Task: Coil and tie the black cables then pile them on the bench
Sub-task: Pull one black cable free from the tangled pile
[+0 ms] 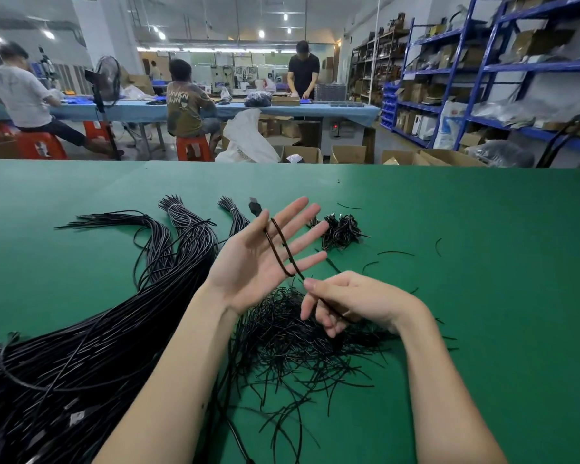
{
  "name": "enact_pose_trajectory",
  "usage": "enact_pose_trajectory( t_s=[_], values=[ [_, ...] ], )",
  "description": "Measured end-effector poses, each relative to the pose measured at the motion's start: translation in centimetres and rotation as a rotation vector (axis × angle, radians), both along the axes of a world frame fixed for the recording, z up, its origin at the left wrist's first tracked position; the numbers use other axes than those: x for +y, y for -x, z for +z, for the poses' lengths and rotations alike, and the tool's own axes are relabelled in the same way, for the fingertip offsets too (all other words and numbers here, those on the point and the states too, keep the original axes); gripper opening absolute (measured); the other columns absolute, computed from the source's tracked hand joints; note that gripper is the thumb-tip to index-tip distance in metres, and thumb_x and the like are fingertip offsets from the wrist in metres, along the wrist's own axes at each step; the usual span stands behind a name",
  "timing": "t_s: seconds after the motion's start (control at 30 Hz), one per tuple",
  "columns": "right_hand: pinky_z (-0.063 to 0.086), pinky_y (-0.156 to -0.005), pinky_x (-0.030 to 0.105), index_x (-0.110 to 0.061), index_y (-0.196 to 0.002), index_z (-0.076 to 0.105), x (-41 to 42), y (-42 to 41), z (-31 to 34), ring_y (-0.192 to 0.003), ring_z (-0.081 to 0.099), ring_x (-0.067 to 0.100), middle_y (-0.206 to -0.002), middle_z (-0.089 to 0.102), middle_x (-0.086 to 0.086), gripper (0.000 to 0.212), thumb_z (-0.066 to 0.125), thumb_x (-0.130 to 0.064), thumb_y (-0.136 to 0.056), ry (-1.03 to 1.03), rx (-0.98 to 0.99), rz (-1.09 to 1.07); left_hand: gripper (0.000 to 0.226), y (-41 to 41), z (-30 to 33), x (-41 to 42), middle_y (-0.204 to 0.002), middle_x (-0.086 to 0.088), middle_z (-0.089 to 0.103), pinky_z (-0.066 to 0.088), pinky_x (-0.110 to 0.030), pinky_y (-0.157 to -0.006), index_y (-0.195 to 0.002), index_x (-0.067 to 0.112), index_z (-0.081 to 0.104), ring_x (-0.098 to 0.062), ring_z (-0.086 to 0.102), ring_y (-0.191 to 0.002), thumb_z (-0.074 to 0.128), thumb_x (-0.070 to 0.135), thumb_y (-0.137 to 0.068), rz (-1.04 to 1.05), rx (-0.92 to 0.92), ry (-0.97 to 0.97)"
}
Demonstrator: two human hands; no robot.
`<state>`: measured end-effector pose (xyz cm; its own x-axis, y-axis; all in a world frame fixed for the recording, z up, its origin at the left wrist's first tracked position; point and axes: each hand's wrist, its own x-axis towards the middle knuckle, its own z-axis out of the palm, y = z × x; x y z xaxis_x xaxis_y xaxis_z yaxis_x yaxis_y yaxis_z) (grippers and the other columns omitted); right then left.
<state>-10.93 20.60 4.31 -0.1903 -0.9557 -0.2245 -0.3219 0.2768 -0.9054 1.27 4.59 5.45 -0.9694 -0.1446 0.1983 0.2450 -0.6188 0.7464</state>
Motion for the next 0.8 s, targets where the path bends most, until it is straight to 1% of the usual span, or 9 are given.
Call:
enact_pose_trajectory(
  t_s=[0.07,0.13,0.23,0.33,0.4,0.47,0.6,0.7,0.8],
  values=[
    [0.043,-0.062,0.025,-0.022,-0.075,0.076,0.2,0.3,-0.5,-0.054,0.052,0.012,-0.058,0.054,-0.005,0.048,0.062,-0.065,-0.089,0.005,0.064,-0.039,0.056,-0.6,0.2,-0.4,-0.155,-0.011,0.045,0.042,-0.062,-0.108,-0.15,0.009,0.044,-0.04,0.044,-0.14,0.026,0.04,-0.107,-0.075,0.0,0.032],
    [0.034,-0.061,0.029,-0.024,-0.07,0.075,0.3,1.0,-0.5,-0.052,0.041,0.008,-0.055,0.048,-0.012,0.047,0.075,-0.071,-0.075,0.051,0.248,-0.169,0.056,-1.0,0.4,-0.5,-0.155,-0.014,0.044,0.043,-0.063,-0.107,-0.149,0.009,0.046,-0.045,0.045,-0.137,0.027,0.041,-0.106,-0.159,-0.047,0.145],
    [0.036,-0.064,0.031,-0.035,-0.074,0.077,0.4,1.8,0.6,-0.059,0.045,0.009,-0.059,0.057,-0.015,0.03,0.084,-0.062,-0.064,0.124,0.455,-0.284,0.058,-1.1,0.5,-0.2,-0.151,-0.02,0.047,0.044,-0.06,-0.107,-0.147,0.008,0.049,-0.043,0.045,-0.137,0.033,0.044,-0.104,-0.257,-0.177,0.338],
    [0.046,-0.068,0.023,-0.037,-0.076,0.077,0.7,1.9,1.9,-0.067,0.061,-0.006,-0.073,0.072,-0.022,0.01,0.085,-0.041,-0.072,0.193,0.579,-0.32,0.061,-1.2,0.4,-0.1,-0.147,-0.02,0.051,0.045,-0.056,-0.108,-0.145,0.008,0.05,-0.041,0.047,-0.137,0.034,0.047,-0.103,-0.289,-0.306,0.467],
    [0.046,-0.07,0.017,-0.039,-0.076,0.077,1.0,1.9,2.6,-0.077,0.064,-0.012,-0.077,0.072,-0.029,0.01,0.085,-0.034,-0.078,0.237,0.664,-0.357,0.06,-1.2,0.2,0.0,-0.145,-0.017,0.055,0.045,-0.053,-0.109,-0.143,0.01,0.053,-0.041,0.05,-0.135,0.031,0.048,-0.103,-0.287,-0.387,0.528],
    [0.05,-0.076,0.021,-0.04,-0.078,0.077,1.1,1.8,3.1,-0.082,0.064,-0.013,-0.078,0.07,-0.034,0.01,0.084,-0.034,-0.078,0.267,0.731,-0.403,0.057,-1.0,0.2,0.1,-0.143,-0.011,0.059,0.047,-0.048,-0.107,-0.139,0.011,0.056,-0.034,0.054,-0.133,0.028,0.047,-0.104,-0.258,-0.431,0.56],
    [0.054,-0.081,0.026,-0.039,-0.079,0.078,-0.1,0.2,3.4,-0.084,0.065,-0.011,-0.076,0.07,-0.032,0.008,0.078,-0.031,-0.082,0.346,0.728,-0.446,0.053,-0.3,0.0,0.6,-0.141,0.001,0.061,0.045,-0.042,-0.107,-0.137,0.017,0.058,-0.019,0.059,-0.129,0.024,0.045,-0.107,-0.136,-0.515,0.682],
    [0.05,-0.075,0.017,-0.034,-0.088,0.08,-1.6,-1.0,3.2,-0.078,0.064,-0.012,-0.072,0.07,-0.03,0.013,0.072,-0.024,-0.089,0.407,0.656,-0.476,0.05,0.2,-0.3,0.7,-0.144,0.003,0.058,0.043,-0.042,-0.111,-0.145,0.018,0.051,-0.017,0.055,-0.132,0.026,0.043,-0.109,0.073,-0.524,0.729],
    [0.052,-0.06,0.02,-0.026,-0.094,0.077,-2.0,-1.4,2.8,-0.061,0.063,0.001,-0.077,0.077,-0.013,0.014,0.066,-0.016,-0.096,0.431,0.298,-0.463,0.048,0.5,-0.3,-0.1,-0.143,-0.001,0.059,0.046,-0.044,-0.105,-0.144,0.02,0.051,-0.019,0.059,-0.124,0.024,0.04,-0.11,0.264,-0.394,0.456]
  ],
)
